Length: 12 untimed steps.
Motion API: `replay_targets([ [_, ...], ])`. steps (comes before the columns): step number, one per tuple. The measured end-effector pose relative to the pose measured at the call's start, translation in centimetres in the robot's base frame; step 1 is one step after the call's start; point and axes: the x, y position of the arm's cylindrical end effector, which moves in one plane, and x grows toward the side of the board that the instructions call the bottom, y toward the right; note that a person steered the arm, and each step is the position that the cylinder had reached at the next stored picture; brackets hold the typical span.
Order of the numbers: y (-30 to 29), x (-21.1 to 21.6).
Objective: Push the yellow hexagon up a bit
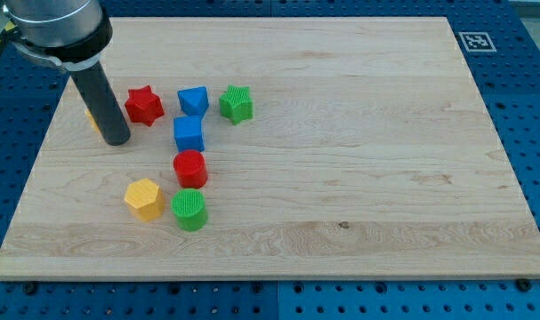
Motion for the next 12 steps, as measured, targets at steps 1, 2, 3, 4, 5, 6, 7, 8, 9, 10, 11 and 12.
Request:
replay_targets([
  [1, 0.0, 1.7],
  [2, -1.5, 4.6],
  [3, -4.2, 6.7],
  [4, -4.2, 8.4],
  [5, -2.6, 12.1],
  [6, 0.9, 15.2],
  [7, 5.6, 15.8],
  [8, 6.8, 15.8],
  [9, 6.8, 15.8],
  [10, 7.3, 15.4],
  [11, 7.3, 13.3],
  [12, 7.3, 13.0],
])
